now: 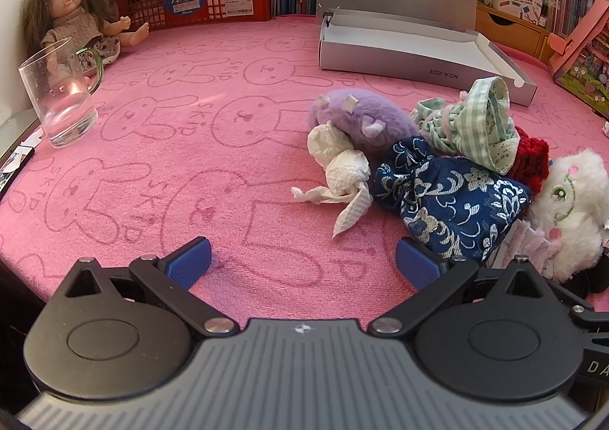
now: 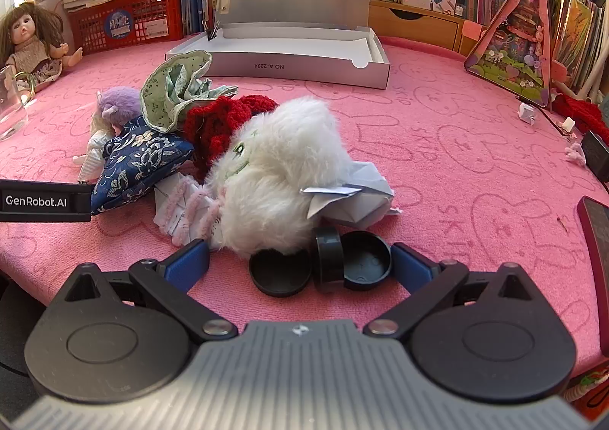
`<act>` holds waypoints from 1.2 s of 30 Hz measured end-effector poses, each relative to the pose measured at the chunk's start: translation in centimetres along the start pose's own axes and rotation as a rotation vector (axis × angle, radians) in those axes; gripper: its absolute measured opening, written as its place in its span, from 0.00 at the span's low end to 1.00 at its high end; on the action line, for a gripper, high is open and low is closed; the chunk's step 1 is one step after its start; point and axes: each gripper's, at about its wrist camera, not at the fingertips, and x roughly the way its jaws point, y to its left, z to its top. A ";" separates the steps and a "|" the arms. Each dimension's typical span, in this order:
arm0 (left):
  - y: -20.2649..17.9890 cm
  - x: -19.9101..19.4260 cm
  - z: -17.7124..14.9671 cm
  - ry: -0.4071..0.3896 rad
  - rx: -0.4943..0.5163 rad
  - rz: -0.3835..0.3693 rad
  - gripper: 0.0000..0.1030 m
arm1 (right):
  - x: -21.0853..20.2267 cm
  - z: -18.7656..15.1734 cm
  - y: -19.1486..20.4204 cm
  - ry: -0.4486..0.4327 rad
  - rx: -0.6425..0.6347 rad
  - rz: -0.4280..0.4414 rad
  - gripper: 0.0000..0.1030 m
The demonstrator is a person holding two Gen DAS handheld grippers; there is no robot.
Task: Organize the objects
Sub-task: 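Move left tool to the blue floral pouch while right tool approaches the black round lid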
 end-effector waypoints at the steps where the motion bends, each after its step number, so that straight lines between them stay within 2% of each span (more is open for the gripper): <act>1: 0.0 0.0 0.0 0.000 0.000 0.000 1.00 | 0.0 0.0 0.0 -0.001 0.000 -0.001 1.00; 11: 0.2 0.2 0.0 -0.008 0.001 -0.002 1.00 | -0.1 0.0 -0.1 -0.003 0.005 -0.002 1.00; 16: 0.7 -0.4 -0.6 -0.009 -0.003 -0.012 1.00 | -0.3 -0.4 -0.1 -0.034 0.008 -0.006 1.00; 36: 0.8 -0.8 -1.7 -0.057 0.015 -0.028 1.00 | -0.3 -1.0 0.2 -0.070 0.019 -0.021 1.00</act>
